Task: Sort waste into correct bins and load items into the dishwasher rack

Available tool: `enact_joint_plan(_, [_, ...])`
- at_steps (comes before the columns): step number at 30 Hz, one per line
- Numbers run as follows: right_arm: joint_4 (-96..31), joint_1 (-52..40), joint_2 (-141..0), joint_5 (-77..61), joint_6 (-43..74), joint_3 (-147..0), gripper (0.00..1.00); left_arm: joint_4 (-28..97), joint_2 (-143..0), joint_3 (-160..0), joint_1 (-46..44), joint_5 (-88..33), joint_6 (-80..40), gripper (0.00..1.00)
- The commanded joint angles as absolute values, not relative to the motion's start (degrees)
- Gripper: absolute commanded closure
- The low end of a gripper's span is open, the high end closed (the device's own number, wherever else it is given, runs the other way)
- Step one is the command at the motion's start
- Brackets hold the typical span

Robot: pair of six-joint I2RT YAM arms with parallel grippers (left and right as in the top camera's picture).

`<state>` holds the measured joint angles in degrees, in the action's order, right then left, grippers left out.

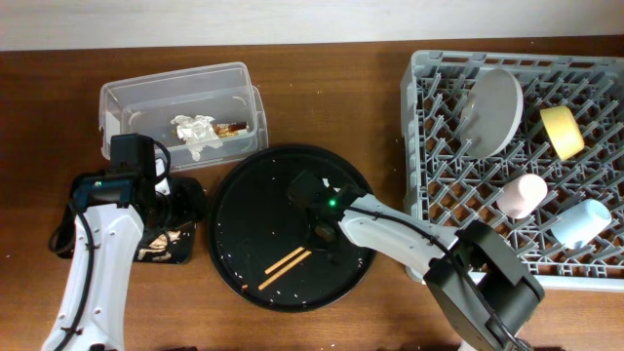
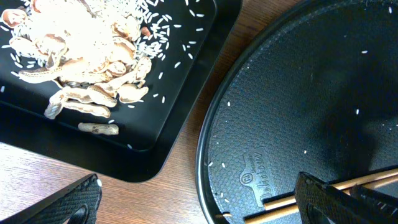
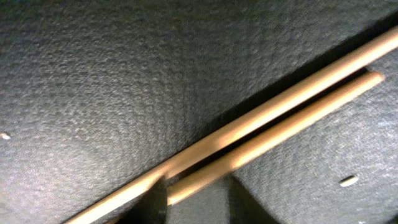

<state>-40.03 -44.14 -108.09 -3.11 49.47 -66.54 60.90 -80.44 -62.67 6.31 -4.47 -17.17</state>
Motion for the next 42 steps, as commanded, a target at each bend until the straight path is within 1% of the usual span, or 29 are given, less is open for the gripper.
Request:
enact_joint_plan(1, [-40.4, -43.2, -111.7, -3.1, 50.0, -65.6, 0.73, 61.0, -79.5, -62.7, 6.1, -5.1, -17.3, 0.01])
enact_joint_plan(5, [-40.7, -40.3, -111.7, -2.5, 50.0, -65.6, 0.73, 61.2, -79.5, -62.7, 6.1, -5.1, -17.3, 0.02])
enact_joint_plan(6, [-41.0, -40.1, -111.7, -2.6, 50.0, -65.6, 0.81, 61.1, -79.5, -62.7, 6.1, -5.1, -17.3, 0.02])
enact_joint_plan(7, [-41.1, -40.1, -111.7, -2.8, 50.0, -65.6, 0.84, 61.1, -79.5, -62.7, 6.1, -5.1, -17.3, 0.02])
enact_joint_plan(9, [-41.1, -40.1, -111.6, -3.7, 50.0, -65.6, 0.85, 61.1, -79.5, -62.7, 6.1, -5.1, -17.3, 0.02])
enact_joint_plan(11, [-41.1, -40.0, -111.0, -5.5, 50.0, -66.2, 0.91, 61.1, -79.5, -62.7, 6.1, -5.1, -17.3, 0.01])
enact_joint_plan(12, [-41.1, -40.0, -110.5, -6.2, 50.0, -66.8, 0.95, 61.1, -79.5, -62.7, 6.1, -5.1, -17.3, 0.01])
enact_joint_plan(15, [-42.2, -40.0, -108.1, -6.2, 49.8, -69.0, 0.96, 61.2, -79.5, -62.7, 6.1, -5.1, -17.3, 0.02])
enact_joint_plan(16, [-42.7, -40.0, -107.6, -6.0, 49.8, -69.5, 0.96, 61.2, -79.5, -62.7, 6.1, -5.1, -17.3, 0.02])
enact_joint_plan(19, [-45.5, -39.0, -104.6, -5.4, 43.6, -72.6, 0.96, 61.2, -79.5, -62.7, 6.1, -5.1, -17.3, 0.02])
enact_joint_plan(22, [-53.4, -34.1, -100.3, -5.3, 32.1, -80.2, 0.96, 61.2, -79.5, -62.7, 6.1, -5.1, -17.3, 0.02])
enact_joint_plan(23, [-59.2, -29.9, -98.8, -5.4, 25.7, -85.9, 0.96, 61.2, -79.5, -62.7, 6.1, -5.1, -17.3, 0.01])
enact_joint_plan(24, [-62.4, -27.6, -98.3, -5.4, 22.2, -89.1, 0.96, 61.2, -79.5, -62.7, 6.1, -5.1, -17.3, 0.02])
enact_joint_plan(26, [-71.2, -20.2, -98.1, -5.3, 13.0, -98.3, 0.96, 61.2, -79.5, -62.7, 6.1, -5.1, -17.3, 0.02])
enact_joint_plan(28, [-74.2, -13.7, -98.1, -5.4, 10.9, -100.6, 0.96, 61.2, -79.5, -62.7, 6.1, -5.1, -17.3, 0.02])
enact_joint_plan(31, [-77.1, -7.7, -98.2, -6.3, 9.9, -100.5, 0.96, 61.2, -79.5, -62.7, 6.1, -5.1, -17.3, 0.02])
enact_joint_plan(32, [-77.9, -7.2, -98.2, -8.7, 6.9, -100.5, 0.96, 61.2, -79.5, -62.7, 6.1, -5.1, -17.3, 0.02])
enact_joint_plan(33, [-78.9, -7.6, -98.2, -10.0, 4.8, -100.5, 0.93, 61.1, -79.5, -62.7, 6.1, -5.1, -17.3, 0.02])
enact_joint_plan(35, [-80.3, -9.2, -98.2, -9.9, 4.7, -100.5, 0.85, 61.2, -79.5, -62.7, 6.1, -5.1, -17.3, 0.02])
enact_joint_plan(36, [-80.7, -10.5, -98.2, -9.9, 4.7, -100.5, 0.77, 61.2, -79.5, -62.7, 6.1, -5.1, -17.3, 0.02])
enact_joint_plan(37, [-80.8, -11.7, -98.2, -9.9, 4.7, -100.5, 0.75, 61.2, -79.5, -62.7, 6.1, -5.1, -17.3, 0.02])
enact_joint_plan(39, [-80.8, -13.9, -98.3, -9.8, 6.0, -100.4, 0.74, 61.2, -79.5, -62.7, 6.1, -5.1, -17.3, 0.01])
enact_joint_plan(42, [-80.8, -17.3, -98.7, -6.6, 11.3, -97.8, 0.73, 61.2, -79.5, -62.7, 6.1, -5.1, -17.3, 0.02])
